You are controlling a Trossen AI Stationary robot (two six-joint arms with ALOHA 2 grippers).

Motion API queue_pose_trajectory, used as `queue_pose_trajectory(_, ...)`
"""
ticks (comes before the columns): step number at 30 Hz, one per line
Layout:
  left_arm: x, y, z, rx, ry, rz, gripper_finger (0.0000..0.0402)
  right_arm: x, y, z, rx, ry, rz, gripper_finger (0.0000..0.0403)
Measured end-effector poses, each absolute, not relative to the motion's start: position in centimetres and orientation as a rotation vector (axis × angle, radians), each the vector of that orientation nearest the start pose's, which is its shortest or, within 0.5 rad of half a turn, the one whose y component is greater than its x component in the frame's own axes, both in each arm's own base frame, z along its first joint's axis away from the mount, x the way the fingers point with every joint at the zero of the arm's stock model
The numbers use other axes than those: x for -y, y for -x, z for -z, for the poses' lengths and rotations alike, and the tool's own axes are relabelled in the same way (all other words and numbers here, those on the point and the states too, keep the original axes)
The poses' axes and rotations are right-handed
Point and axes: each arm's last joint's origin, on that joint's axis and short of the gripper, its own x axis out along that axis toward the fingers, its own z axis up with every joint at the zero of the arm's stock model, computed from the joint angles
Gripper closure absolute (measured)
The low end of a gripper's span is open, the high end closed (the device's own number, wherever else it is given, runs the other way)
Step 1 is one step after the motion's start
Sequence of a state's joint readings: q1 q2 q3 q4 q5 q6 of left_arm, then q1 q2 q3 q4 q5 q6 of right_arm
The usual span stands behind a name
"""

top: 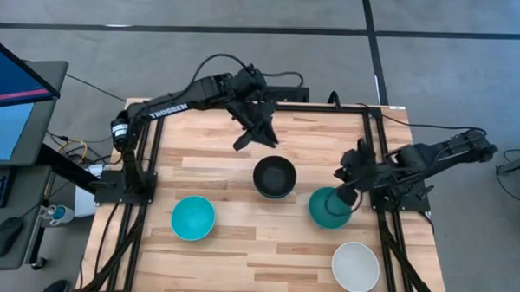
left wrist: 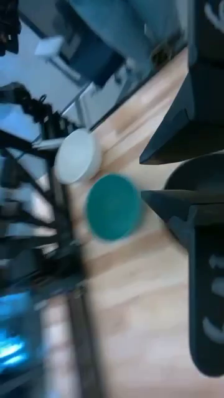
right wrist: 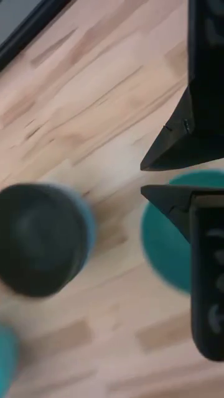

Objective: Nest bowls inside each other
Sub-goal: Stack the green bowl on the black bowl

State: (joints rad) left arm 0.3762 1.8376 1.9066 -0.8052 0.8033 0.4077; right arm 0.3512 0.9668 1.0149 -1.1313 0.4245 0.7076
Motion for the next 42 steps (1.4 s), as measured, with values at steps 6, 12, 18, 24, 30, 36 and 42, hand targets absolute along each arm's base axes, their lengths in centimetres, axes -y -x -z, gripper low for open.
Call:
queue_pose_trajectory(6,-12.6,-38.2,-38.9,-0.357,-0.041,0.587,0.0344,-4.3,-16.7,-28.6,-1.131,-0.186,0.489,0.0333)
queue_pose_trajectory(12,-12.5,-38.1,-38.8,-0.358,-0.045,0.611,0.0344,-4.5,-18.3,-25.9,-1.276,-0.154,0.492,0.0333)
queue_pose_trajectory(18,-12.6,-38.0,-38.8,-0.354,-0.05,0.614,0.0344,-3.9,-19.6,-23.6,-1.272,-0.173,0.447,0.0333)
queue_pose_trajectory(24,-12.7,-38.0,-38.8,-0.354,-0.049,0.612,0.0344,-2.8,-19.7,-22.2,-1.31,-0.216,0.411,0.0333)
queue_pose_trajectory(30,-13.0,-37.9,-38.8,-0.354,-0.043,0.605,0.0344,-2.4,-19.7,-22.1,-1.374,-0.214,0.243,0.0333)
queue_pose_trajectory(36,-13.2,-37.9,-38.9,-0.356,-0.007,0.589,0.0344,-2.4,-19.6,-22.1,-1.396,-0.18,0.156,0.0333)
queue_pose_trajectory(42,-13.3,-38.2,-39.4,-0.314,-0.019,0.579,0.0344,-2.5,-19.9,-21.6,-1.437,-0.125,0.123,0.0333)
